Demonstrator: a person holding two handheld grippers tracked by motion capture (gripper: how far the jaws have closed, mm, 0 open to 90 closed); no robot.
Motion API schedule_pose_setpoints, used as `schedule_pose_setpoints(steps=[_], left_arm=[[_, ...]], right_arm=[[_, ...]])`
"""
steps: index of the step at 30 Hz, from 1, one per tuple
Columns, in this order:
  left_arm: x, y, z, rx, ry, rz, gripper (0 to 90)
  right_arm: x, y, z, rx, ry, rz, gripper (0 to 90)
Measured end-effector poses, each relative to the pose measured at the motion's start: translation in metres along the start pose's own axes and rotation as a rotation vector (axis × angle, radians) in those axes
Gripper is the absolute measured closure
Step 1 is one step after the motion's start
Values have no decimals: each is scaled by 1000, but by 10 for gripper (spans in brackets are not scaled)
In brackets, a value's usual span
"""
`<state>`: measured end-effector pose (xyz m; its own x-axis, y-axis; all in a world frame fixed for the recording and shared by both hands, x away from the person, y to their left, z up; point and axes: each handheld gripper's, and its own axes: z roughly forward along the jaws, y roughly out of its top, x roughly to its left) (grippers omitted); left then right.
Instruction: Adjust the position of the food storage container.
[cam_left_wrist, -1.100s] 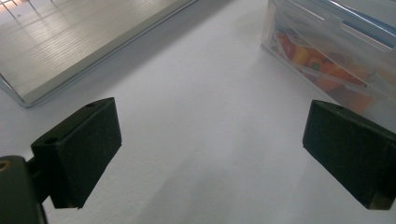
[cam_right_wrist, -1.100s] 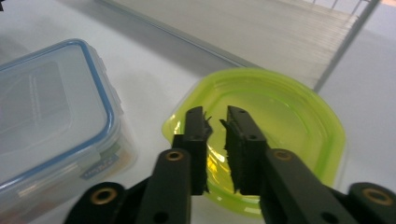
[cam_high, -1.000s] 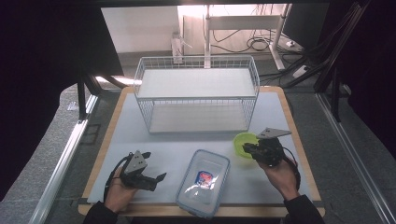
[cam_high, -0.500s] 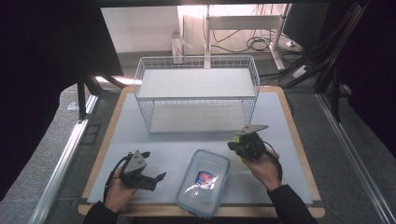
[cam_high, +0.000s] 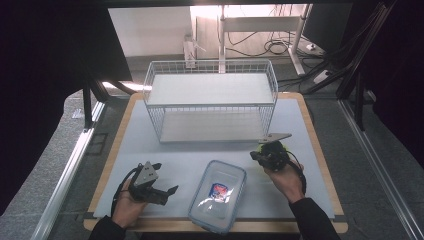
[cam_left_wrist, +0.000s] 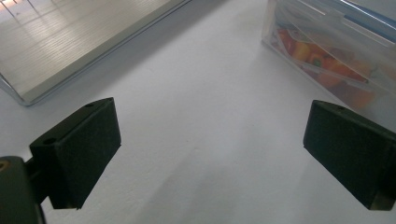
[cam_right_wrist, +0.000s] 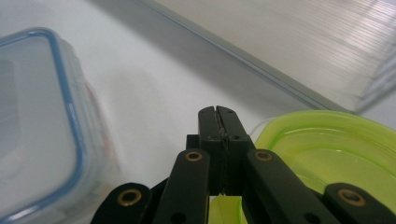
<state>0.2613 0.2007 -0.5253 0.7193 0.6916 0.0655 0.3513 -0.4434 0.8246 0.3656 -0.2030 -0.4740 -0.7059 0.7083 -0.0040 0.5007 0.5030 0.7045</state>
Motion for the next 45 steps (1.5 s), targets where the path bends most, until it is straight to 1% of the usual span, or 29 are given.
schedule_pose_setpoints(steps=[8, 16, 19, 21, 23, 25, 26, 29, 31, 32, 34, 38, 41, 42, 45], left_arm=[[0, 0, 0, 2, 0, 2, 42], [0, 0, 1, 4, -1, 4, 42], [0, 0, 1, 5, -2, 3, 42], [-1, 0, 0, 1, -3, 0, 41], [-1, 0, 0, 1, -9, -5, 43], [-1, 1, -2, 0, -19, -21, 48], [-2, 1, -2, -2, -25, -31, 53], [-3, 2, -4, 3, -48, -48, 52], [-5, 4, -6, 5, -59, -55, 44], [-6, 4, -8, -5, -67, -61, 43], [-7, 6, -10, -14, -80, -75, 65], [-10, 7, -14, -15, -66, -67, 122], [-12, 6, -18, -29, -72, -79, 157], [-12, 6, -20, -32, -67, -82, 165], [-12, 4, -24, -37, -53, -96, 198]], right_arm=[[-18, -11, -11, -8, -29, 42, 900], [-37, -20, -21, -21, -74, 88, 900], [-40, -22, -23, -23, -80, 100, 900], [-39, -22, -24, -30, -80, 94, 900], [-35, -22, -26, -40, -70, 72, 900], [-30, -22, -29, -46, -63, 48, 898], [-28, -22, -30, -52, -49, 38, 897], [-19, -24, -35, -57, -35, 10, 896], [-13, -27, -37, -65, -16, -3, 897], [-10, -28, -38, -66, -5, -13, 898], [-1, -30, -40, -73, 20, -25, 899], [19, -37, -44, -67, 65, -53, 900], [34, -45, -46, -72, 113, -45, 900], [39, -47, -46, -68, 130, -40, 900], [55, -55, -45, -44, 173, -56, 900]])
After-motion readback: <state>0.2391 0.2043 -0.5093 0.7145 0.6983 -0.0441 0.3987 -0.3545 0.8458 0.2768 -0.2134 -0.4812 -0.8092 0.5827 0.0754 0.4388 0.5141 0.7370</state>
